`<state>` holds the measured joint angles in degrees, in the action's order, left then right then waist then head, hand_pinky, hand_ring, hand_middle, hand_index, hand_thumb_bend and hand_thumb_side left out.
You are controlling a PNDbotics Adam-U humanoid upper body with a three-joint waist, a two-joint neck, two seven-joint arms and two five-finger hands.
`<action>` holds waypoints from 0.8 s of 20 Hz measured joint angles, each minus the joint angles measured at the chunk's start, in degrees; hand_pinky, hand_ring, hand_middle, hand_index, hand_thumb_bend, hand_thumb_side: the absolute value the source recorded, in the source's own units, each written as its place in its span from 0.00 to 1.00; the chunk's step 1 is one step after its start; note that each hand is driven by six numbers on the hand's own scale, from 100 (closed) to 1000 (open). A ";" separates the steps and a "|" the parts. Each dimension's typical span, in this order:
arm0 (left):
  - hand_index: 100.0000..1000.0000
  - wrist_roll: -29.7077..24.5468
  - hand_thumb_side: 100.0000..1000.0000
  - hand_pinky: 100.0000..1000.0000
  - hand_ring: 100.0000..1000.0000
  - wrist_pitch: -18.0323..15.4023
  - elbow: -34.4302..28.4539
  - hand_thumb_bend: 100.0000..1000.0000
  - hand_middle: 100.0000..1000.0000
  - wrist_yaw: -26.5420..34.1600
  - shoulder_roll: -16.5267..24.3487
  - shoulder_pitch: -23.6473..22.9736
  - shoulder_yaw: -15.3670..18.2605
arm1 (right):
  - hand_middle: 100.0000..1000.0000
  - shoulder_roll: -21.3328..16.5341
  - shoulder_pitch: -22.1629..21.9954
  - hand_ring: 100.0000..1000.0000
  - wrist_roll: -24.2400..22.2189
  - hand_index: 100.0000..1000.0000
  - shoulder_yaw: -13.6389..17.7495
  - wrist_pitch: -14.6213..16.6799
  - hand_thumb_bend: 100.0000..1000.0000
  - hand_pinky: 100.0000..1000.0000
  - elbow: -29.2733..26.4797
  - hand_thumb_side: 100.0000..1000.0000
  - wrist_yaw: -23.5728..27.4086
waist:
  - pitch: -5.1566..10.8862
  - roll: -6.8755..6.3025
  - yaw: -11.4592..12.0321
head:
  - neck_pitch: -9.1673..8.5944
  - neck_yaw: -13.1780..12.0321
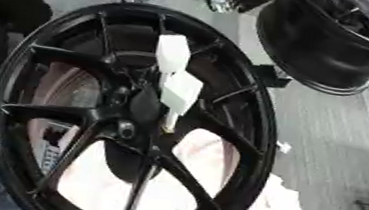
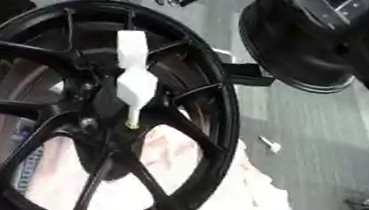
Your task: Pull the pin out of the wheel hub.
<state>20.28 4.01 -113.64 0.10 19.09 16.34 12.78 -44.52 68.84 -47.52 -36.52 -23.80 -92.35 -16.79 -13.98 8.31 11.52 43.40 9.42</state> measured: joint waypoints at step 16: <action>0.68 -0.07 0.25 0.62 0.48 0.06 0.00 0.15 0.50 -0.02 0.00 -0.10 0.01 | 0.76 -0.62 -1.45 0.83 6.45 0.86 -2.05 -4.22 0.00 0.89 -8.09 0.40 1.70 | -0.66 -0.26 0.55 | -3.95 -0.76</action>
<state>20.21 4.07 -113.64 0.07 19.09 16.24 12.79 -45.14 67.38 -41.07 -38.57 -28.02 -100.43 -15.09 -14.65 8.05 12.07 39.45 8.66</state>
